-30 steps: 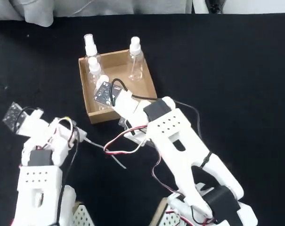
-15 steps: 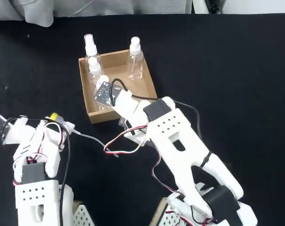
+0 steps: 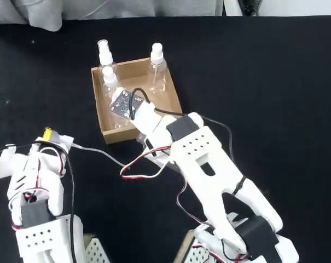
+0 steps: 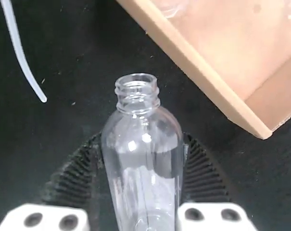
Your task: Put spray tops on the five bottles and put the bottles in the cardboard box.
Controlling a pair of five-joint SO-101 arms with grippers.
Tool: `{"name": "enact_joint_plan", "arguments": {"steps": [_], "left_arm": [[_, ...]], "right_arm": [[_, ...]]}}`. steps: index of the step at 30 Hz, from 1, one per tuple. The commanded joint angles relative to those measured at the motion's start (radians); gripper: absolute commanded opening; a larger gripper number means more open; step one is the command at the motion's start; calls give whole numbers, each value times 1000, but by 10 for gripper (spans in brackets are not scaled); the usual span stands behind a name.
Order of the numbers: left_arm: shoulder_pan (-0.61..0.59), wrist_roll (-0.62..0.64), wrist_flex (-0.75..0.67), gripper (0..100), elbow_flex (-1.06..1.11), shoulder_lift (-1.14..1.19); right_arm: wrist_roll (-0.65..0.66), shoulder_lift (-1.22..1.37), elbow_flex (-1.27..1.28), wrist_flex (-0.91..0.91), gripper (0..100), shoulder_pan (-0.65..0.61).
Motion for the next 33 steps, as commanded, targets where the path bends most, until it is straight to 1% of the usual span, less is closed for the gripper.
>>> {"name": "enact_joint_plan", "arguments": {"steps": [1, 4, 12, 15, 17, 21, 25, 28, 33], "left_arm": [[-18, 9, 2, 60, 16, -72], [-19, 9, 3, 60, 36, -117], [-21, 9, 3, 60, 94, -253], [-38, 9, 3, 60, 93, -256], [-61, 12, 0, 60, 93, -256], [-87, 38, -3, 60, 91, -256], [-101, 38, 2, 60, 76, -256], [-102, 38, -2, 60, 79, -256], [-102, 38, 2, 60, 81, -256]], "right_arm": [[-17, -90, -41, -31, 89, 20], [-17, -127, -28, -31, 89, 25], [-18, -240, 67, -107, 90, 23], [-21, -248, 67, -107, 89, 26], [-46, -249, 67, -107, 89, 25], [-58, -251, 67, -112, 89, 21], [-60, -251, 70, -127, 89, 21], [-94, -257, 70, -127, 88, 20], [-109, -349, 120, -155, 88, 21]]}}
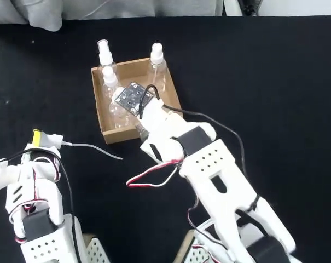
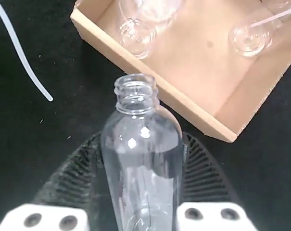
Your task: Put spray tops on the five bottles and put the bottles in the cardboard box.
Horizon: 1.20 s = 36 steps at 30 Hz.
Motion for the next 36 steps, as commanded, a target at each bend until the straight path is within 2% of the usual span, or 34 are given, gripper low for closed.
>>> {"name": "enact_joint_plan", "arguments": {"steps": [1, 7, 19, 36], "left_arm": [[-12, 6, 2, 60, -31, -17], [-12, 6, 0, 60, -35, -17], [-12, 46, -5, 60, -116, -17], [-4, 92, -75, 29, -226, -15]], "right_arm": [[-12, -137, 44, -74, 88, 20], [-12, -239, 120, -127, 88, 20], [-40, -254, 196, -227, 88, 20], [-41, -255, 200, -236, 88, 25]]}}
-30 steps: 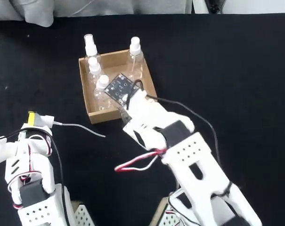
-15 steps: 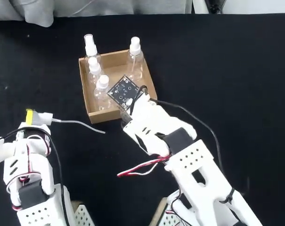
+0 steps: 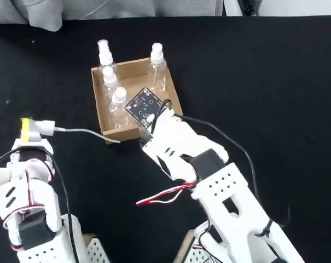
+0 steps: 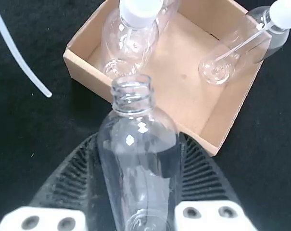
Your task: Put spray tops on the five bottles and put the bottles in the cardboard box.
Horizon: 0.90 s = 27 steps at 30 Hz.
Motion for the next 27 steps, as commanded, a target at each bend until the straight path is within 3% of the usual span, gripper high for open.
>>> {"name": "enact_joint_plan", "arguments": {"steps": [1, 14, 27], "left_arm": [[-4, 12, -31, 29, -81, -15], [-2, 32, -31, 29, -177, -15], [-10, 68, -31, 29, -280, -15]], "right_arm": [[-9, -48, -5, -26, 88, 26], [-35, -257, 107, -68, 88, 23], [-35, -275, 133, -98, 88, 21]]}}
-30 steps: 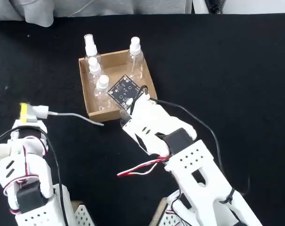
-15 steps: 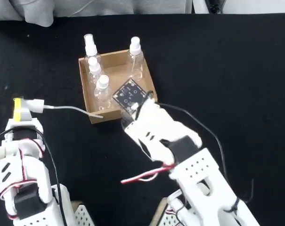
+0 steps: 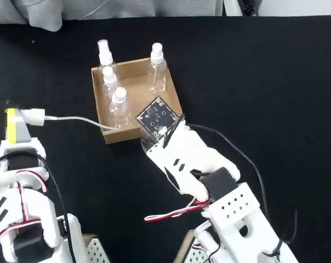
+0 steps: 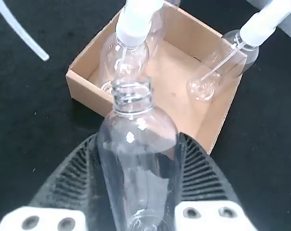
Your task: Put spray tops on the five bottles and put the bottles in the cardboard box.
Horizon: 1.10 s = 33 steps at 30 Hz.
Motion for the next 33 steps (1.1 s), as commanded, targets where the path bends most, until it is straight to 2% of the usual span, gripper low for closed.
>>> {"name": "enact_joint_plan", "arguments": {"steps": [1, 9, 16, 21, 30, 33], "left_arm": [[-5, 31, -28, 29, -87, -5], [-2, 58, -28, 29, -97, -5], [-1, 58, -28, 29, -47, -5], [-1, 58, -28, 29, -12, -6], [-1, 58, -25, 29, 7, -6], [-1, 58, -28, 29, 22, -6]], "right_arm": [[-8, -45, 24, -71, 88, 21], [0, -45, 119, -213, 88, 20], [3, -45, 122, -207, 88, -26], [91, -45, 142, -213, 88, -29], [106, -45, 147, -213, 88, -55], [161, -45, 150, -213, 88, -55]]}}
